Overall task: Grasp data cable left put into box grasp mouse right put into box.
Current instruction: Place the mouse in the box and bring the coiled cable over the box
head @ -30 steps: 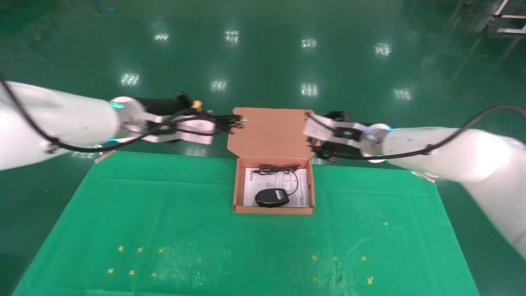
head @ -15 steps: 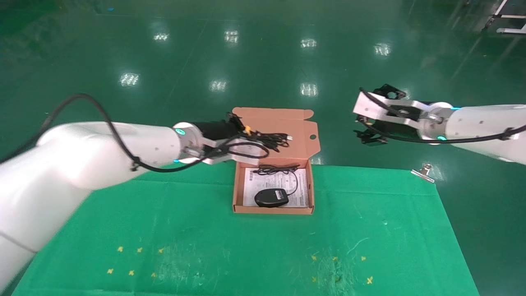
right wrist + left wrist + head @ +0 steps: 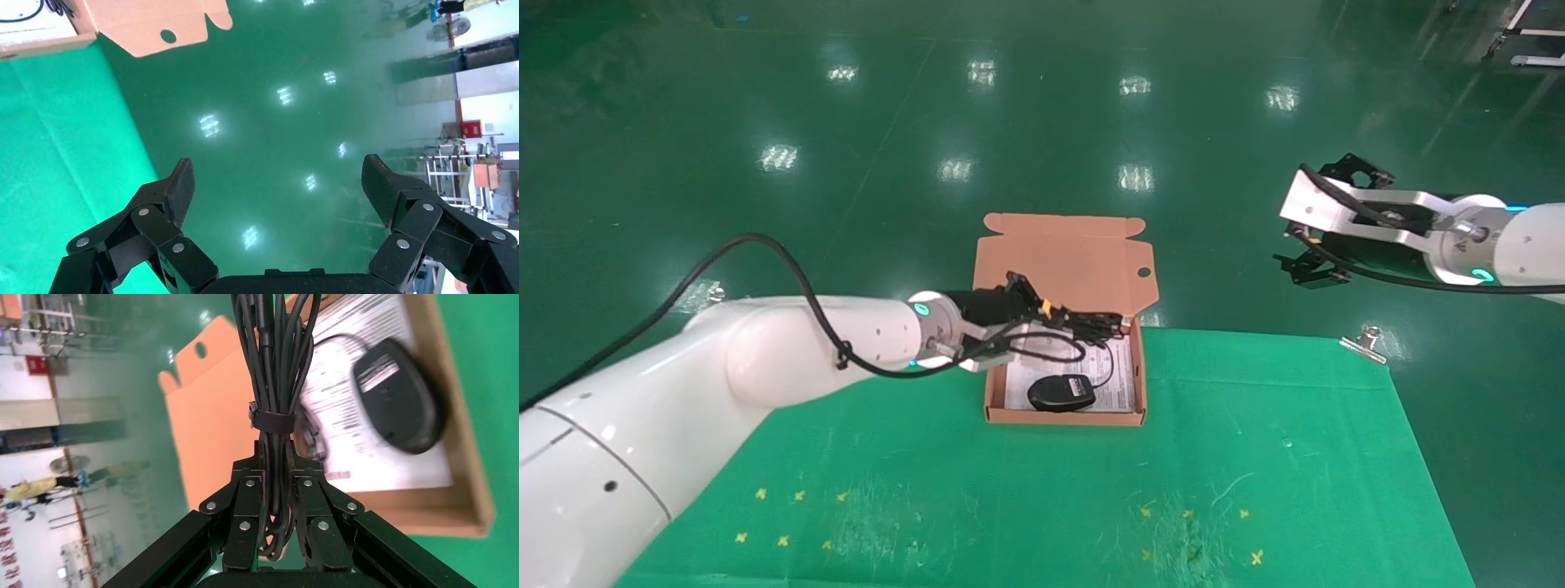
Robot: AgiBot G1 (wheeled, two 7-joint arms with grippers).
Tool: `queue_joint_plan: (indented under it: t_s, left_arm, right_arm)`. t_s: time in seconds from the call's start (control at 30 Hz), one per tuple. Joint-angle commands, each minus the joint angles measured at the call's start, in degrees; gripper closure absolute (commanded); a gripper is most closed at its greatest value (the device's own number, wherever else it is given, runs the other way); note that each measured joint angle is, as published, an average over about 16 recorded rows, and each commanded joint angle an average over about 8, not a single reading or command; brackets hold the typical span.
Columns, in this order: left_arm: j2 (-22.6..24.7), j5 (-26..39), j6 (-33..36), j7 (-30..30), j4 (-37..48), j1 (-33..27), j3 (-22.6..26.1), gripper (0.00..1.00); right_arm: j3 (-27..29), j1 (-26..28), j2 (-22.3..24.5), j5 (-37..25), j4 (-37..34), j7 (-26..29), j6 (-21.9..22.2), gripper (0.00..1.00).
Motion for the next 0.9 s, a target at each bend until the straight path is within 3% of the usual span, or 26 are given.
queue_joint_plan:
  t_s: [0.03, 0.33, 0.6, 0.9]
  left_arm:
    - [0.10, -1.92, -0.77, 1.22, 0.58, 0.35, 1.42, 1.00]
    - [0.20, -9.15, -2.36, 3.70, 1.84, 0.24, 6.98, 1.00]
    - [0.20, -13.81, -1.41, 5.21, 2.47, -1.02, 10.30, 0.02]
    - [0.23, -14.71, -1.49, 5.47, 2.74, -1.22, 10.87, 0.00]
  right_arm:
    - [-0.01, -0.05, 0.91, -0.53, 1.17, 0.96, -0.23, 0.00]
    - [-0.08, -0.18, 2.94, -2.19, 3.40, 3.19, -0.67, 0.00]
    - [-0.17, -0.02, 2.73, -2.72, 4.40, 3.43, -0.67, 0.00]
    - [-0.12, 0.08, 2.65, -2.69, 4.60, 3.44, -0.70, 0.00]
